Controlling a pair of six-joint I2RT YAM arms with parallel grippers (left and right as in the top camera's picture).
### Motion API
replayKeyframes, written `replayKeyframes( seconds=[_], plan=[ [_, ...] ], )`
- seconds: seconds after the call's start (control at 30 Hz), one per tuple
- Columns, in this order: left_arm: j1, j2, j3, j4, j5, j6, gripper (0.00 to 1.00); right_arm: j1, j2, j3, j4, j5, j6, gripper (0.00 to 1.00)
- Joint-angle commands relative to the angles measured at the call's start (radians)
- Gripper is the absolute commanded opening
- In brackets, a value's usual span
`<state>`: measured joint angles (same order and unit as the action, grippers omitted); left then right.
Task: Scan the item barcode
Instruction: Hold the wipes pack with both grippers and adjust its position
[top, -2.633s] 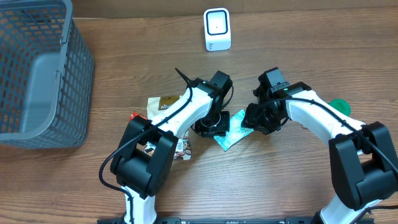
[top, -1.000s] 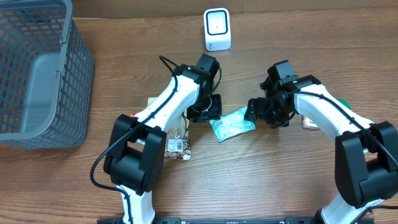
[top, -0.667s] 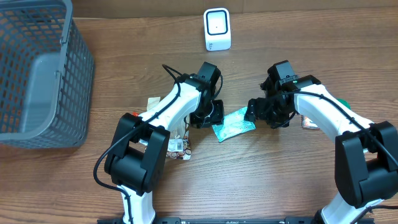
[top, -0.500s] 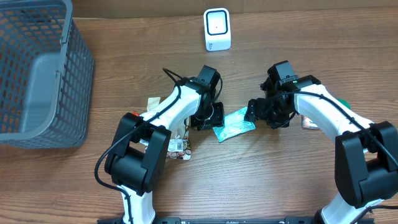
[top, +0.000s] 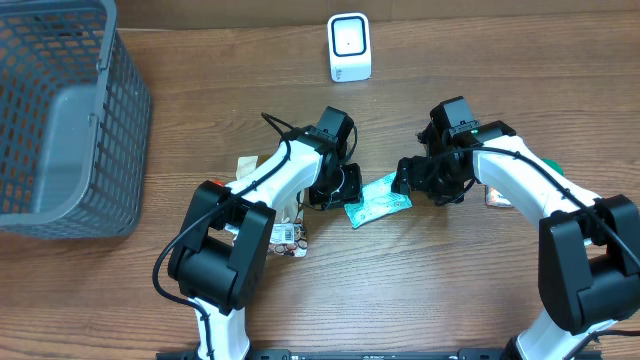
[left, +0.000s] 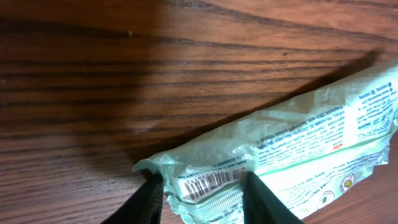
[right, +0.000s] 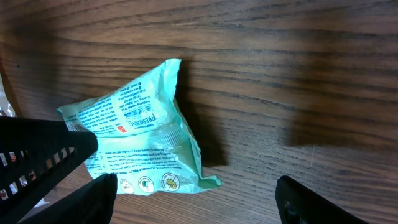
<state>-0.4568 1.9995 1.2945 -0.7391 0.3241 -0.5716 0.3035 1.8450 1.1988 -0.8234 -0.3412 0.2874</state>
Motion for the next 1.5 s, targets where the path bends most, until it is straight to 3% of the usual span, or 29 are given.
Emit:
replayKeyframes(
  seconds=[0.0, 0.2, 0.47, 0.8, 1.17, 1.33, 1.47],
  plan=[
    [-0.004, 0.057, -0.021, -0.001, 0.005, -0.013, 0.27, 0.003, 0.009, -0.009, 0.006, -0.011, -0.008, 0.83],
    [-0.002, 0.071, -0.021, 0.0, 0.01, -0.013, 0.22, 0.006, 0.009, -0.044, 0.04, -0.012, -0.008, 0.83],
    [-0.002, 0.071, -0.021, 0.001, 0.01, -0.013, 0.22, 0.006, 0.01, -0.19, 0.252, -0.164, -0.003, 0.81],
    [-0.002, 0.071, -0.021, 0.001, 0.01, -0.012, 0.23, 0.006, 0.01, -0.298, 0.475, -0.224, 0.151, 0.56],
    [-0.002, 0.071, -0.021, 0.004, 0.009, -0.011, 0.23, 0.006, 0.01, -0.298, 0.491, -0.297, 0.154, 0.49],
    [-0.002, 0.071, -0.021, 0.004, 0.009, -0.011, 0.23, 0.006, 0.01, -0.298, 0.555, -0.369, 0.151, 0.35],
    [-0.002, 0.071, -0.021, 0.003, 0.009, -0.011, 0.23, 0.006, 0.01, -0.298, 0.574, -0.394, 0.15, 0.33]
  ],
)
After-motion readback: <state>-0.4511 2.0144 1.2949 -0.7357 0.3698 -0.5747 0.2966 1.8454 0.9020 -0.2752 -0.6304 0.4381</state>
